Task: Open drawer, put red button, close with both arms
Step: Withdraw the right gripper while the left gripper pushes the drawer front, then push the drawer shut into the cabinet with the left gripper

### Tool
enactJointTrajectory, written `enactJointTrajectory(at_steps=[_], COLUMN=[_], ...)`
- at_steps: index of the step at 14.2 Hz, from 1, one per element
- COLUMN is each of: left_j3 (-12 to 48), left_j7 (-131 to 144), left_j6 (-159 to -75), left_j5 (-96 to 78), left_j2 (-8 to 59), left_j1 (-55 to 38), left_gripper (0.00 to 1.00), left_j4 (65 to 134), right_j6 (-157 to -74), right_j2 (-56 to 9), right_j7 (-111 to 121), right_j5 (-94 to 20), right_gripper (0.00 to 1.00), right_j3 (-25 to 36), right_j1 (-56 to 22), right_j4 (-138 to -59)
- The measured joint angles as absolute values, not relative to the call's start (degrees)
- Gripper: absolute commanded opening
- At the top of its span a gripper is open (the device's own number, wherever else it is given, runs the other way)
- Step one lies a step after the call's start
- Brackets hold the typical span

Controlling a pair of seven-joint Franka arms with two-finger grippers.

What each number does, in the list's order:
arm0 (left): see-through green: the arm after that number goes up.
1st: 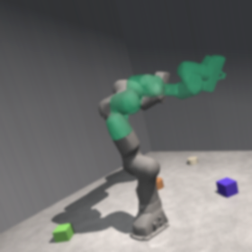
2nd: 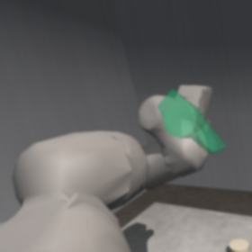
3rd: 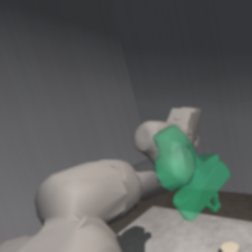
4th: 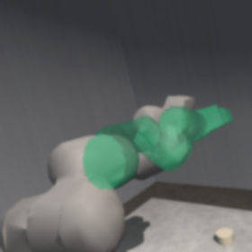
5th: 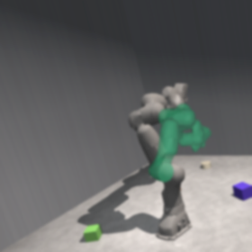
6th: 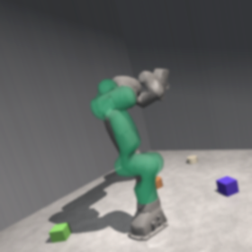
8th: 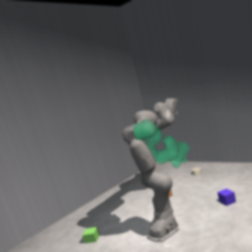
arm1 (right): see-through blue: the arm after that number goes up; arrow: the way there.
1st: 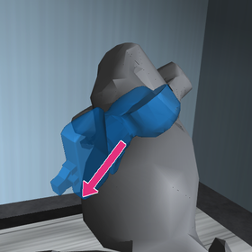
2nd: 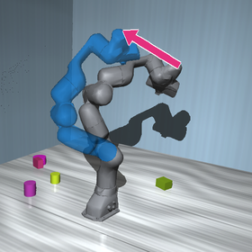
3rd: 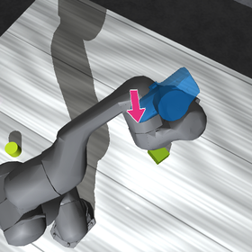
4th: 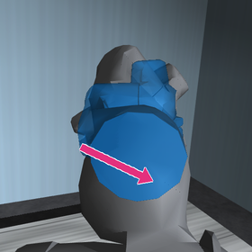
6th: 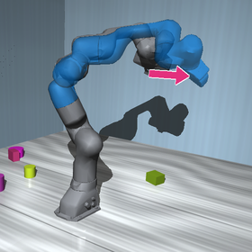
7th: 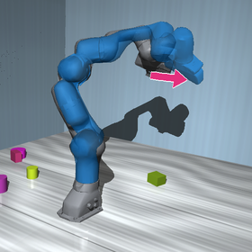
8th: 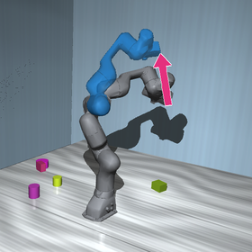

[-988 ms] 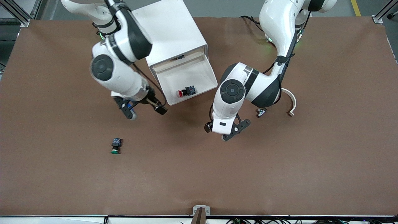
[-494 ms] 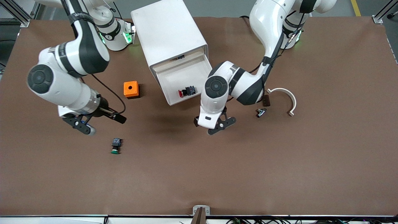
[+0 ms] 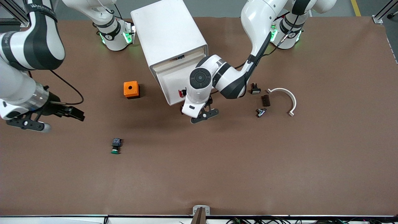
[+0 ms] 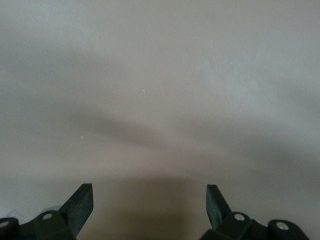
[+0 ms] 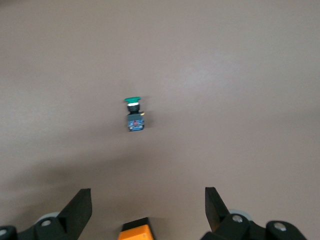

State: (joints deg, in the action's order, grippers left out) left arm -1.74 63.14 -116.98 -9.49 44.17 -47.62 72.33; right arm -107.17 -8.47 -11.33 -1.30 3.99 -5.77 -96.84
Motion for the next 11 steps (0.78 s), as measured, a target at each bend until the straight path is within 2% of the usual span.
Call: enactJointTrajectory(at_steps=[6, 11], left_j3=[1.79, 2.89], left_j7=[63.6, 66.48], left_j6=[-110.71, -107.34], left_j5=[-9.56, -13.22], left_j2=[44.16, 44.03], left_j1=[-47.75, -48.27], left_gripper=[0.99, 0.99], left_j4=[72.42, 72.3], right_j6=[-104.47, -102.84], right_j2=[-3.51, -1.12], right_j7=[-3.54, -0.97], right_j5=[-0.82, 1.09], right_gripper=[1.0, 1.0], right_j3=[3.98, 3.67], right_j1=[-1.74, -1.38], right_j4=[-96.82, -96.79])
